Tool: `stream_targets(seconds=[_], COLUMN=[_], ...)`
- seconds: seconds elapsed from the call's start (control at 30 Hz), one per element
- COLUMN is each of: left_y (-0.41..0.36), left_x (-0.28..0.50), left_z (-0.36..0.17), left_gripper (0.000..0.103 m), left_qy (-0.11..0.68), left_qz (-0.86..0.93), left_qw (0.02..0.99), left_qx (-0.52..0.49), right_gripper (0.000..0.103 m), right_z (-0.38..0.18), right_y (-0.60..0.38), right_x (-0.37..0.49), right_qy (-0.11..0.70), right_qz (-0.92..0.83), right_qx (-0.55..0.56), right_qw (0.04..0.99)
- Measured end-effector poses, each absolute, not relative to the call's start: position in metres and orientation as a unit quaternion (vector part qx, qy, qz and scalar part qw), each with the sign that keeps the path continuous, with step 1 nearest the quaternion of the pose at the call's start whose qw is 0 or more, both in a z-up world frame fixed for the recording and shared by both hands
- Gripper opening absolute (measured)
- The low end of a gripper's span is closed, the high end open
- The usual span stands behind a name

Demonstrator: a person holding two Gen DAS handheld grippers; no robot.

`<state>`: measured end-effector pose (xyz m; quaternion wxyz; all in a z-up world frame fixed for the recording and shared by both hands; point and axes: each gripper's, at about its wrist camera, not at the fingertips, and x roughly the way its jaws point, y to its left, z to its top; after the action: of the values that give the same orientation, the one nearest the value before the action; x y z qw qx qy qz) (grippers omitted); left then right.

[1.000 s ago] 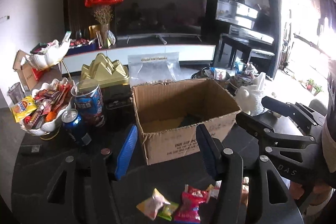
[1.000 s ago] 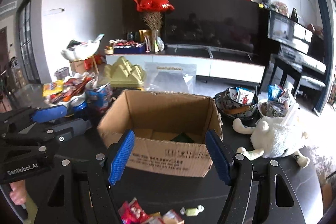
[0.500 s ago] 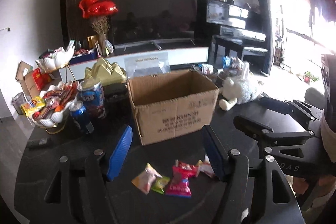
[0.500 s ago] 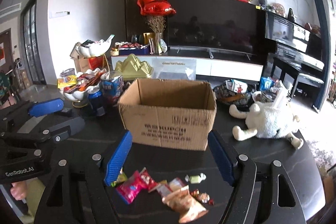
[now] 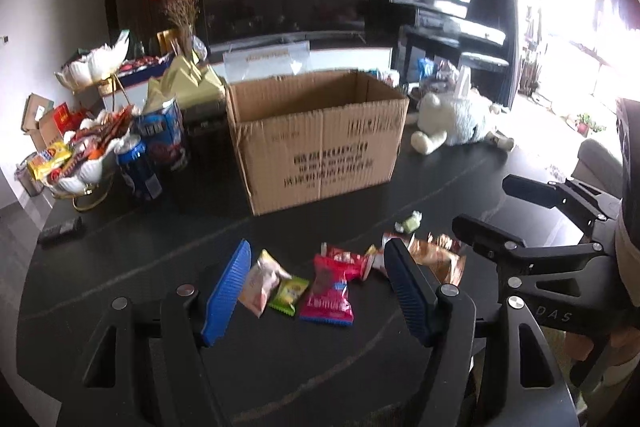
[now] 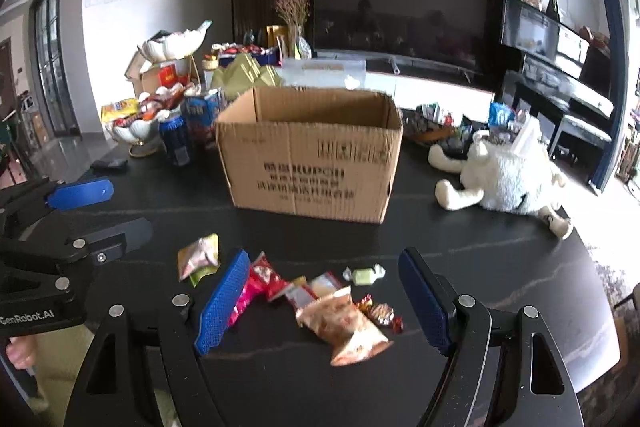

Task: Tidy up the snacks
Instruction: 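Move both tools back from the box toward the snack pile, then grasp the Fortune Biscuits bag with the right tool while the left tool grasps the red packet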

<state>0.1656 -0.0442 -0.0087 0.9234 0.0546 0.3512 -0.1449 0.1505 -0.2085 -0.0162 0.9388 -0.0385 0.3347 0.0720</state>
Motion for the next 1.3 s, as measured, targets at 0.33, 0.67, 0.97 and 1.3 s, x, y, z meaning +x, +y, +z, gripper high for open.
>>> stream_targets(seconds=[0.33, 0.67, 0.97, 1.3], left_y=[-0.053, -0.057, -0.064, -0.068], left_x=[0.177, 0.197, 0.221, 0.237], left_z=[-0.053, -0.086, -0.109, -0.127], left_gripper=[0.069, 0.069, 0.068, 0.062], left_qy=[0.410, 0.441, 0.467, 0.482], left_qz=[-0.159, -0.178, -0.198, -0.214], left_qw=[0.896, 0.878, 0.859, 0.848], left_qx=[0.063, 0.057, 0.063, 0.060], right_gripper=[0.078, 0.078, 0.078, 0.077], right_z=[-0.058, -0.090, -0.112, -0.127], right_y=[-0.216, -0.217, -0.221, -0.222], right_x=[0.157, 0.175, 0.193, 0.206], right_qy=[0.405, 0.458, 0.491, 0.504], right_qz=[0.072, 0.073, 0.066, 0.060], right_qx=[-0.022, -0.021, -0.011, -0.017], right_qw=[0.911, 0.886, 0.869, 0.862])
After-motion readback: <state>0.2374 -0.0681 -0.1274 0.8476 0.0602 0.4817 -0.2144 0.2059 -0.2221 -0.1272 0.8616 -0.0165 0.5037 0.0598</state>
